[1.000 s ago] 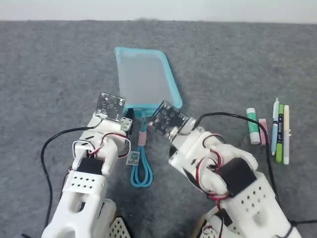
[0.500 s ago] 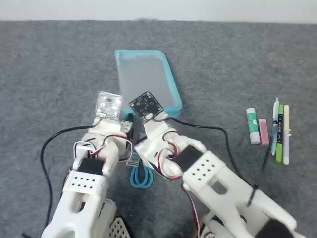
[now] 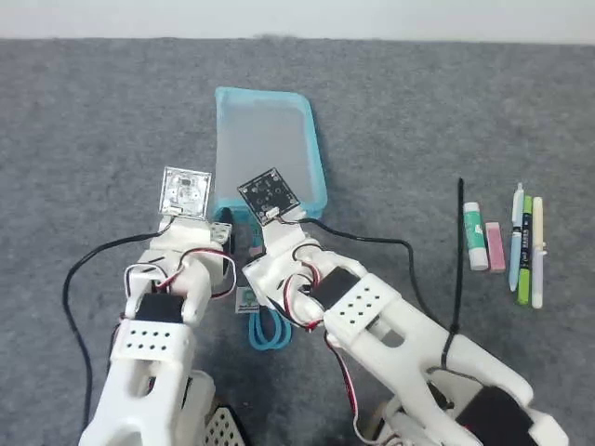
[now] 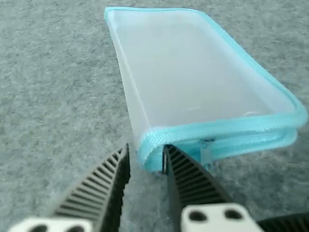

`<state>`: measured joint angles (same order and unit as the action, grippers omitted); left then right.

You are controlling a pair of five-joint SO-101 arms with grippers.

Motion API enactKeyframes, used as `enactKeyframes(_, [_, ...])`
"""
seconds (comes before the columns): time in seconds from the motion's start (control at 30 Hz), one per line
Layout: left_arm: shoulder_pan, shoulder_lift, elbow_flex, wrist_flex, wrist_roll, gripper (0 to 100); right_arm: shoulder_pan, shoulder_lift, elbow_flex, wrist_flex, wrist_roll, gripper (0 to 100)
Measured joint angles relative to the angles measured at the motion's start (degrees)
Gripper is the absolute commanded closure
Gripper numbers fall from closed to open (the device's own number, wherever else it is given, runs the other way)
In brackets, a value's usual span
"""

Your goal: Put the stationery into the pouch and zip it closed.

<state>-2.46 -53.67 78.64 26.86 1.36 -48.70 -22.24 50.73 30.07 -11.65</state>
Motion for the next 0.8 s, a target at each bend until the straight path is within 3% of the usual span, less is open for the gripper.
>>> enactKeyframes(0.13, [-0.18,0.0,-0.44,2.64,-0.09,88,0.0,1.85,0.7,0.0,-0.09,71.5])
enactKeyframes(0.27, [-0.18,0.0,-0.44,4.84,-0.7,74,0.18,2.9,0.79,-1.23,-0.35,59.3])
enactKeyframes(0.33, [-0.18,0.0,-0.44,5.27,-1.32,71,0.18,2.9,0.79,-1.76,-0.35,59.0])
enactKeyframes(0.53, [-1.41,-0.09,-4.75,12.48,-1.76,74,0.18,2.99,0.79,-3.25,-0.35,64.1])
enactKeyframes(0.8, [-24.62,-0.09,-11.6,13.45,8.62,74,0.18,6.59,-1.05,-5.19,-0.35,70.0])
